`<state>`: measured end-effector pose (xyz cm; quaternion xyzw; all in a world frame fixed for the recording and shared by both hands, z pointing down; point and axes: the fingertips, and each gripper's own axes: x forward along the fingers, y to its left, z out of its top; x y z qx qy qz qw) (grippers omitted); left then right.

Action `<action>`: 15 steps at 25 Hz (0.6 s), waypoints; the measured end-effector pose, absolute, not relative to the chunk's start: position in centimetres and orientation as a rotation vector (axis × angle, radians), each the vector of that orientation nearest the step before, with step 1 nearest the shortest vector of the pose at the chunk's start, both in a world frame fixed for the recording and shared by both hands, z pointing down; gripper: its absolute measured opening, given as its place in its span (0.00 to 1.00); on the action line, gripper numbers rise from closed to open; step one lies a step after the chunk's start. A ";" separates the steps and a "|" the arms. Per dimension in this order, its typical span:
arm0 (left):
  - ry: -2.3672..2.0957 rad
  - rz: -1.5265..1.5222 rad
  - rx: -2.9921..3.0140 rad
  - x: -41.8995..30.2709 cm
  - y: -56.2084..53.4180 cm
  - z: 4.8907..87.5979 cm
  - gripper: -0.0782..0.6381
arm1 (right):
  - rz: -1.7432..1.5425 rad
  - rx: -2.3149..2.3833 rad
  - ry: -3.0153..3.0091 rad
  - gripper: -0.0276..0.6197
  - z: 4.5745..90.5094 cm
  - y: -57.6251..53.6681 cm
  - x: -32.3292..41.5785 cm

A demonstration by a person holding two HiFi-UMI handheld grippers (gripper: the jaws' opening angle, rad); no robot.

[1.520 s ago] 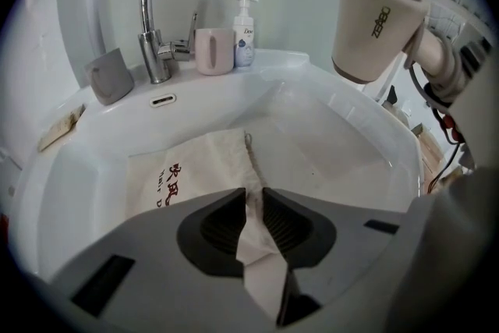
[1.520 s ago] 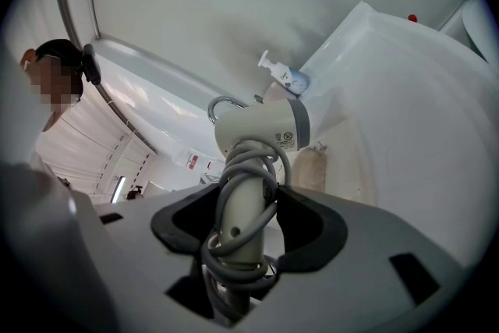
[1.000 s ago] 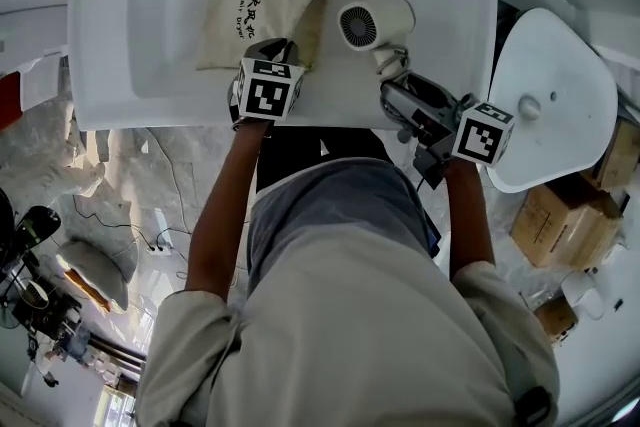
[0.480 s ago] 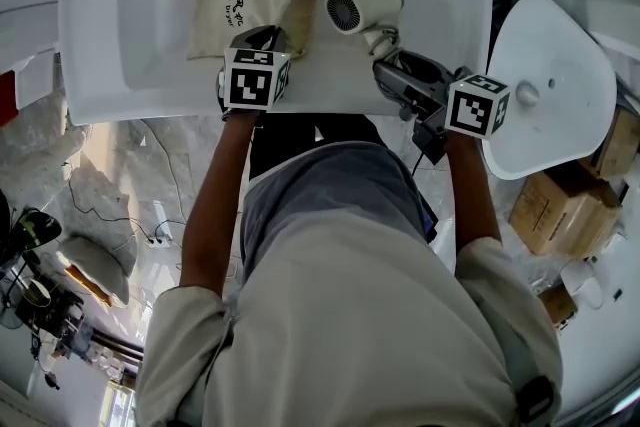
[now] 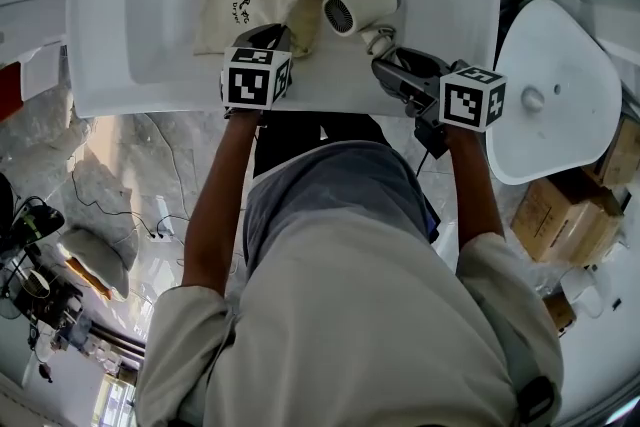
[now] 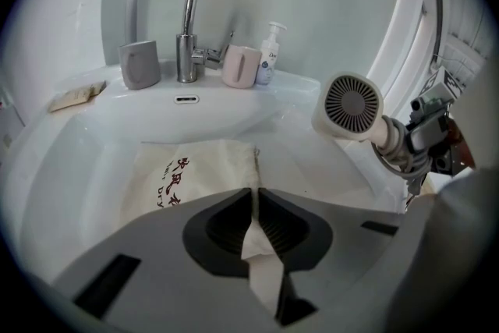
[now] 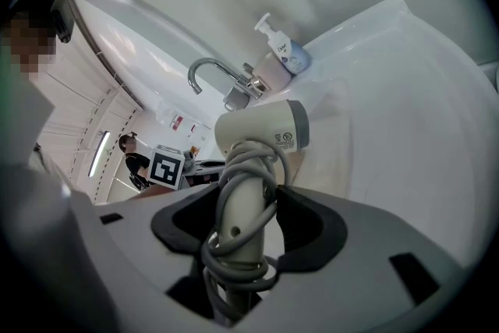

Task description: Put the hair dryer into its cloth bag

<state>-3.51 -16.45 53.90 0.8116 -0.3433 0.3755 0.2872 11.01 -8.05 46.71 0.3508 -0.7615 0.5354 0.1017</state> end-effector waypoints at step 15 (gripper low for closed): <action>-0.944 0.914 2.149 -4.2 -16.4 52.5 0.16 | 1.446 0.894 -2.154 0.41 48.7 -8.3 9.0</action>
